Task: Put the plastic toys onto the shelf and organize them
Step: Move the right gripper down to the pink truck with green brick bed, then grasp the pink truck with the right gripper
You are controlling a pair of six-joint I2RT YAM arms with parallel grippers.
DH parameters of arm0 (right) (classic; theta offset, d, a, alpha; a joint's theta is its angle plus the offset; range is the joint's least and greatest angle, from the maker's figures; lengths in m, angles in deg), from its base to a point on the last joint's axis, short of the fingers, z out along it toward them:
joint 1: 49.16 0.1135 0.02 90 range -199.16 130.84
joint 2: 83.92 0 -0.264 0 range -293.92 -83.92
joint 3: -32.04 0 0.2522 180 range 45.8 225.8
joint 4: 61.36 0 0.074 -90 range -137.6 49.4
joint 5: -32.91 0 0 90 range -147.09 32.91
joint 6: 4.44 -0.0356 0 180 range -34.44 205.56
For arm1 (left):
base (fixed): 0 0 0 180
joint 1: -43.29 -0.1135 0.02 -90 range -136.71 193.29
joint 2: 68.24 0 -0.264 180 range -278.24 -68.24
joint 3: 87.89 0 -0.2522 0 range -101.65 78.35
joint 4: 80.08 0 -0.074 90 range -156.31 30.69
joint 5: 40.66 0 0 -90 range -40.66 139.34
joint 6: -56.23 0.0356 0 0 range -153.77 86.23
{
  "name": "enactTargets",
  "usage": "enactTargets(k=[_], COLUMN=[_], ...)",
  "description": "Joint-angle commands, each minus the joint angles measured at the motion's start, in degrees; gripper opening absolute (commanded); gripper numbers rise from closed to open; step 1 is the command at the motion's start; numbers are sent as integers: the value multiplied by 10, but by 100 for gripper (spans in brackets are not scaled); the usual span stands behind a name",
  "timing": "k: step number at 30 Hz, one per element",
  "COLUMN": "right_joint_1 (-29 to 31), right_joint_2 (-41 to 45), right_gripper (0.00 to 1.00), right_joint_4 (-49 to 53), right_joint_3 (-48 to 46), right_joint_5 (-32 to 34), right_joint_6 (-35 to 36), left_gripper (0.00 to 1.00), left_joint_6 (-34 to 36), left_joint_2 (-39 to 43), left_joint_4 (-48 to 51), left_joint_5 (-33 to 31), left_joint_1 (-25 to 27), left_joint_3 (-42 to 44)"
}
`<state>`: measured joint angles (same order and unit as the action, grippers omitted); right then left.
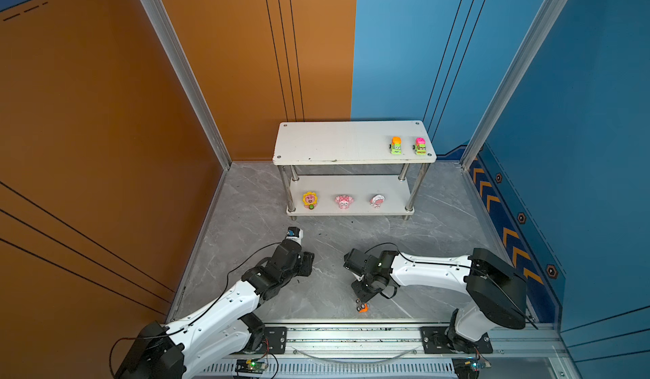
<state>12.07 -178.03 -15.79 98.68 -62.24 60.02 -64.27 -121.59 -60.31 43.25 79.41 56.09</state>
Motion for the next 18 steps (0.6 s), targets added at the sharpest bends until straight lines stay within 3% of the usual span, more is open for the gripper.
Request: enactTargets(k=[1,7,12,15,18], right_joint_1=[-17,-95,-119,-111,-93], right_joint_2=[-23,-46,-52,-23,13], right_gripper=[8,11,14,22,38], right_joint_4=[-36,-71,-65,-53,-23], right_joint_3=[38,94,135,128,111], right_joint_5=[10,-17,-22,-9,31], right_joint_6=[30,65,78,77,48], left_gripper=[47,47,47,48,49], left_joint_6=[0,5,5,10,12], left_joint_2=[-2,-2,-4,-5,-10], left_joint_4=[7,16,18,19,8], left_joint_5=[-15,-15,-17,-21,-24], left_joint_1=[2,1,1,-1,-5], left_joint_3=[-17,-23,-24,-23,-20])
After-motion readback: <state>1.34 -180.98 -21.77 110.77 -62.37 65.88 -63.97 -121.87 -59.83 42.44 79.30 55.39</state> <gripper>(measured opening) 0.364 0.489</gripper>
